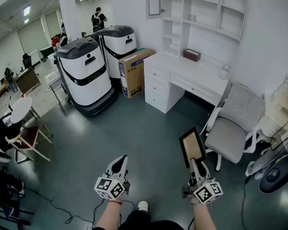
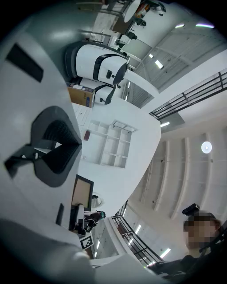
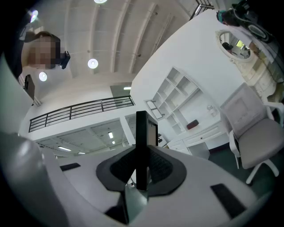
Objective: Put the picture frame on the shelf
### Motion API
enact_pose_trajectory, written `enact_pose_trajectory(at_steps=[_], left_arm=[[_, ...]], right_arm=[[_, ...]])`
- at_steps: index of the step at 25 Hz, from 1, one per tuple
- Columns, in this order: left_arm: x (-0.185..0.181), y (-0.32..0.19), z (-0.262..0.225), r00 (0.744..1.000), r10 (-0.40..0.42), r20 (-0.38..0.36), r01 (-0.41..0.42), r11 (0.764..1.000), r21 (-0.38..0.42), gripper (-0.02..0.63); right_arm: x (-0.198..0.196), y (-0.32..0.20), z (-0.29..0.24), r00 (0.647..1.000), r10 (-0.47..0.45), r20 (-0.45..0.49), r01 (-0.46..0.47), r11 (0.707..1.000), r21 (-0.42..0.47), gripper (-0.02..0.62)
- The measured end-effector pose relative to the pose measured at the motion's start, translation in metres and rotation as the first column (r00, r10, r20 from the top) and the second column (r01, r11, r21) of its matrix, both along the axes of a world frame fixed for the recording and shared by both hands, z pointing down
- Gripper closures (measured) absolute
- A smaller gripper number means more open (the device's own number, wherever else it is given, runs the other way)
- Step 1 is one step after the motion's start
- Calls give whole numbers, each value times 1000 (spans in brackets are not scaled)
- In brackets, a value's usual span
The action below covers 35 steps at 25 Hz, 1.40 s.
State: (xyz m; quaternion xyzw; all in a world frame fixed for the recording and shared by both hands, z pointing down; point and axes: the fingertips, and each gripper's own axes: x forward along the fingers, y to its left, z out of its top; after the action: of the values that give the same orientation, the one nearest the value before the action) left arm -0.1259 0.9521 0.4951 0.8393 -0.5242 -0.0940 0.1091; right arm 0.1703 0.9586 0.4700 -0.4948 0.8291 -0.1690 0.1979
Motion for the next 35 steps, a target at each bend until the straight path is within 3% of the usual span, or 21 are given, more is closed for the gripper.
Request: enact_pose_trajectory(at_steps=[24,35], left_arm=[[-33,-131,8,997,80,-3,-80,997,18,601],[-41,-225,11,997,80,4,-81,997,19,601]], right_arm=[[-47,-113,-3,998,33,46,-35,998,52,531],[-47,-212,6,998,52,42,-54,998,37,531]])
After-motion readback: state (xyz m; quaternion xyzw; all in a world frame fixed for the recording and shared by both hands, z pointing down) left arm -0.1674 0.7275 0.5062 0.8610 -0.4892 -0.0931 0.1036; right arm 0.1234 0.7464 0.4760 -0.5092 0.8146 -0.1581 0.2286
